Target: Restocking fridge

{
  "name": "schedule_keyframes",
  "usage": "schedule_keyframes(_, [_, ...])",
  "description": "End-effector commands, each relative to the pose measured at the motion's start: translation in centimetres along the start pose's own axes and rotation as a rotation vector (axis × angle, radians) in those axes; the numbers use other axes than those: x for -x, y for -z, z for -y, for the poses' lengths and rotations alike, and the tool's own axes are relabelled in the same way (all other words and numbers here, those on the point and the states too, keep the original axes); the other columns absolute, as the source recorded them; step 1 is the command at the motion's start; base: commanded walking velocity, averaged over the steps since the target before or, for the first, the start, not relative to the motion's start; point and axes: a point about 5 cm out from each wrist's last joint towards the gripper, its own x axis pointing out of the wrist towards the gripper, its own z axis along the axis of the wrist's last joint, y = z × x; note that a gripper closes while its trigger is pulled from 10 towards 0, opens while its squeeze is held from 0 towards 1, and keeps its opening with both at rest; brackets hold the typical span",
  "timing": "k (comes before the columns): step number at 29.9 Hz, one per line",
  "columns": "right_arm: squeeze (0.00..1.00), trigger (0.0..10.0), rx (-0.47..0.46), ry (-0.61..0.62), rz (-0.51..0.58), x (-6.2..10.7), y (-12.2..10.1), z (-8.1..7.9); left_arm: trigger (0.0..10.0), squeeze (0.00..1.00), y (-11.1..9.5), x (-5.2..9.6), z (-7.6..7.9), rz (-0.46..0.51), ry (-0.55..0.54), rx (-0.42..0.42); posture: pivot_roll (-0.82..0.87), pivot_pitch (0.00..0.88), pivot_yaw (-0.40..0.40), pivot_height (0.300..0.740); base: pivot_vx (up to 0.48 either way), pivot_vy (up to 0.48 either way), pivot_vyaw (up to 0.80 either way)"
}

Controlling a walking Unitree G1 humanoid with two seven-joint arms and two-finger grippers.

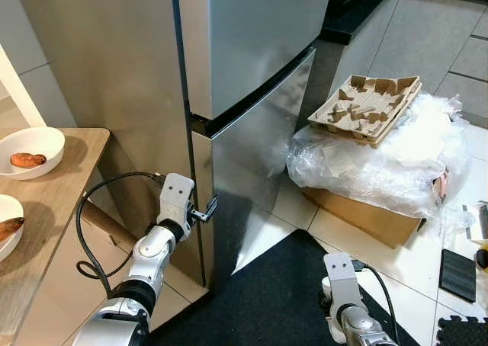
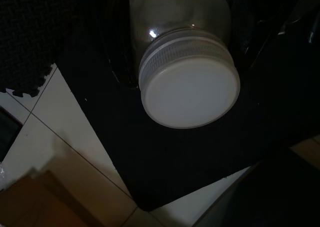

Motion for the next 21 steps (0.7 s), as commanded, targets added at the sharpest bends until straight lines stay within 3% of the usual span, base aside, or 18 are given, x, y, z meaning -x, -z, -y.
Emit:
schedule_keyframes(1, [0.00,10.0,0.011,-0.003,0.014,-0.1,-0.5,0.1,10.0,0.00,0.2,0.0,0.2,-0.003,-0.013,0.023,-0.12,0.106,-0.031,0.740,0.000,0.000,0.00])
schedule_keyframes(21, [0.00,10.0,0.010,-0.004,0.014,0.0,-0.1,-0.1,10.0,0.00,-1.5,-1.9,1.1,0.005,0.005,0.038,-0.11,0.148,-0.008,0.740,0.000,0.000,0.00])
